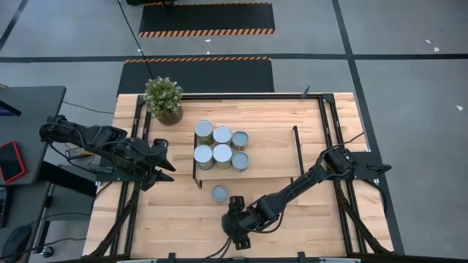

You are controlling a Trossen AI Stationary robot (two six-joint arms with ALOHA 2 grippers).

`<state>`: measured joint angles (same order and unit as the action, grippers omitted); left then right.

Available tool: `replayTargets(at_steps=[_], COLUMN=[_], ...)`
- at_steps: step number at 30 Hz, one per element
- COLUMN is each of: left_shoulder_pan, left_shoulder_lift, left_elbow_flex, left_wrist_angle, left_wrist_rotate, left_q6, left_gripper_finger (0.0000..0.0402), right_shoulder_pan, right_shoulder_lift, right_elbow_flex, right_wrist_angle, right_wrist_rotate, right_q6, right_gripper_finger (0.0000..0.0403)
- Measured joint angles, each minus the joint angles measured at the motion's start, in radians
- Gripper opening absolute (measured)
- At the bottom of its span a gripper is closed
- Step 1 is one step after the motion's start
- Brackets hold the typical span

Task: Pick and place cans onto a shelf
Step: Put the canned mixed vegetables on the shelf

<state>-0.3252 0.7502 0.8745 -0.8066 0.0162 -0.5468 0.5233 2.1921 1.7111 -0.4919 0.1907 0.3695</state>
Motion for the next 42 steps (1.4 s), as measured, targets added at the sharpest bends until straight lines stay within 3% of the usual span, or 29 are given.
replayTargets(at_steps=[8, 17, 25, 31, 37, 42], left_shoulder_pan=[0.001, 0.002, 0.002, 0.002, 0.002, 0.002], left_shoulder_lift=[0.0, 0.0, 0.0, 0.001, 0.002, 0.002], left_elbow_flex=[0.0, 0.0, 0.0, 0.0, 0.0, 0.0], left_wrist_angle=[0.0, 0.001, 0.004, 0.061, 0.077, 0.077], left_wrist_rotate=[-0.001, -0.001, -0.084, -0.094, -0.109, -0.109], left_q6=[0.011, 0.038, 0.043, 0.042, 0.043, 0.036], left_gripper_finger=[0.0203, 0.0203, 0.0203, 0.0203, 0.0203, 0.0203], right_shoulder_pan=[-0.023, -0.036, -0.048, -0.102, -0.198, -0.248], right_shoulder_lift=[-0.042, -0.245, -0.472, -0.539, -0.542, -0.551], right_elbow_flex=[0.0, 0.0, 0.001, 0.001, -0.001, -0.093], right_wrist_angle=[-0.046, -0.288, -0.539, -0.741, -0.758, -0.672], right_wrist_rotate=[-0.009, -0.003, 0.185, 0.355, 0.344, 0.246], right_q6=[0.059, 0.216, 0.241, 0.316, 0.258, 0.223], right_gripper_finger=[0.0292, 0.0292, 0.0298, 0.0301, 0.0298, 0.0298])
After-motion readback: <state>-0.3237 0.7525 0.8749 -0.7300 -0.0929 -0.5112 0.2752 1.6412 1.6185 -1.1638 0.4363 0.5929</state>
